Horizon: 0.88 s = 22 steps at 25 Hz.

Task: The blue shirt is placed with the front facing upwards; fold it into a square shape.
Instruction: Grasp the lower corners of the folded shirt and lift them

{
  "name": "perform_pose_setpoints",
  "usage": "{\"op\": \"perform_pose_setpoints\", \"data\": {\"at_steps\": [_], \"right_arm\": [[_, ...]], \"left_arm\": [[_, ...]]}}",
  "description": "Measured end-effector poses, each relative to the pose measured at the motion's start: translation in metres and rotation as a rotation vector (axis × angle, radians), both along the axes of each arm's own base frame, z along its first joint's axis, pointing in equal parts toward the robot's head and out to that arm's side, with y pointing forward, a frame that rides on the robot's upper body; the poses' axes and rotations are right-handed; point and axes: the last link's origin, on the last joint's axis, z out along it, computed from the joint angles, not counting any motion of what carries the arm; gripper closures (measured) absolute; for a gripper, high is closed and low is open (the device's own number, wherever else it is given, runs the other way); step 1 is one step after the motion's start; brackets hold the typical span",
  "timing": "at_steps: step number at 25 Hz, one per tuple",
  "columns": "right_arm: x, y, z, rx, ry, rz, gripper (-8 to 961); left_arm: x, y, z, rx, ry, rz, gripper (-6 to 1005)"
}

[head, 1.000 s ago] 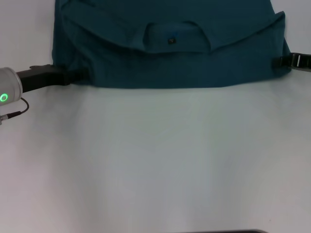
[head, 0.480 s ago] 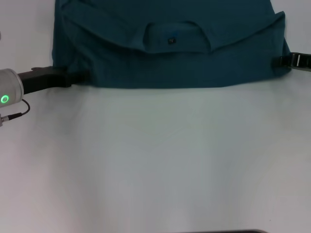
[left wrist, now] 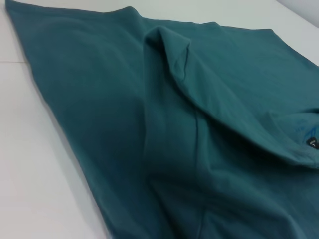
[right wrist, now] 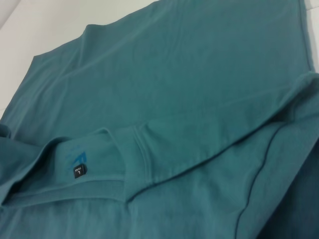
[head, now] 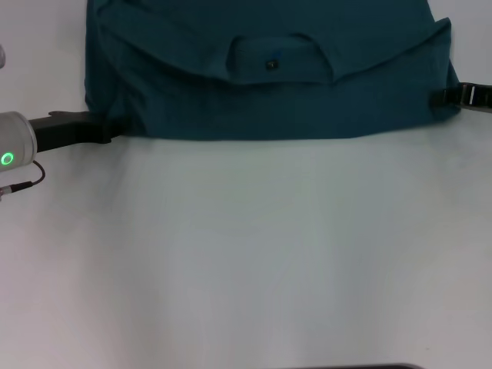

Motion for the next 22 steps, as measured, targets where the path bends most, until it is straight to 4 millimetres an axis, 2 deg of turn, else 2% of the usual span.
{"op": "perform_pose_setpoints", "data": {"at_steps": [5,8,17,22], "right_arm": [[0.000,0.000,0.000,0.000,0.000,0.000,872],[0.000,0.000,0.000,0.001,0.000,0.000,871],[0.001,0.000,0.000,0.003,-0.002,-0.003,866],[0.004,-0.002,0.002,0.011,0.002,-0.012,864]], "left_arm": [[0.002,0.001,0.000,-0.003,0.000,-0.006,658],[0.004,0.003,0.000,-0.003,0.000,-0.011,886],[0.004,0.005,0.002,0.002,0.003,-0.015,951],[-0.002,0.003,0.012,0.029,0.009,0.002,964]]}}
